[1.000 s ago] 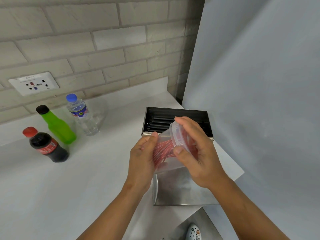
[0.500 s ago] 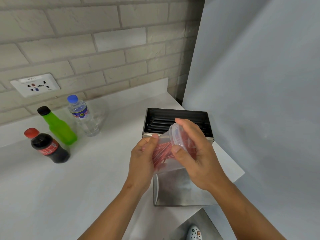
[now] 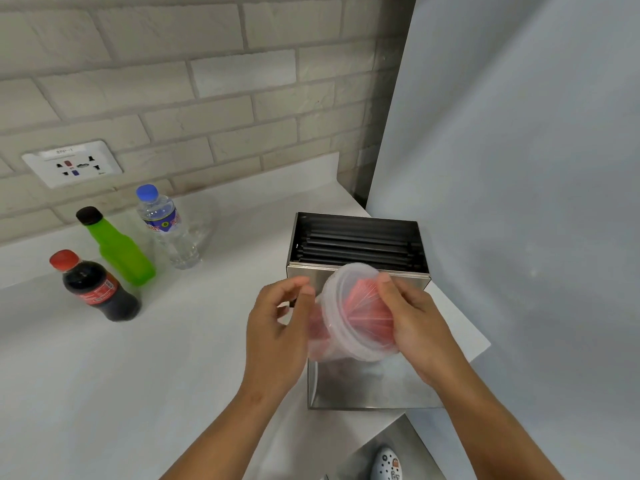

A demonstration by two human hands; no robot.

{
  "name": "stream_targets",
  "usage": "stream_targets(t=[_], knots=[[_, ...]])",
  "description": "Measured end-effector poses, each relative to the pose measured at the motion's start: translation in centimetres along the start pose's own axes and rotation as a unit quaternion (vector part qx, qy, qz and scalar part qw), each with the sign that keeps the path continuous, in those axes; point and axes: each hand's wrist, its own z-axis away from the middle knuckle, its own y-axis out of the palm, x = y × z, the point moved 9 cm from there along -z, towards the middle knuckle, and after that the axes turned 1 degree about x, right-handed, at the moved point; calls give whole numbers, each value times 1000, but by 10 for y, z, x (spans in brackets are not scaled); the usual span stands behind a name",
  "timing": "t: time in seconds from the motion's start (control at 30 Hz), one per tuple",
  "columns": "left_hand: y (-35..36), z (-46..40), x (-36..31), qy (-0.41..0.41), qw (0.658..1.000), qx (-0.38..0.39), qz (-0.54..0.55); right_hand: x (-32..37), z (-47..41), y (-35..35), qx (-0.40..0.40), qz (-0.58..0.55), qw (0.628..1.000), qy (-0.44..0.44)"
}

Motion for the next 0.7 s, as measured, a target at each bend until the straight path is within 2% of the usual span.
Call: stream_targets(t=[0.1,0.2,0.5,0.7], knots=[[3,15,-18,54,996,57,-36,-7,2,6,0,31,1000,-1],[10,22,-22,62,990,117,-48,-8,0,12,-6,27,1000,-6],[-59,-1,11,-4,993,56,-107,-27,-9,84,134,23,990,26],[-121,-22,62,-83,974,19,-209,-39,-28,149,195,48,979,36]])
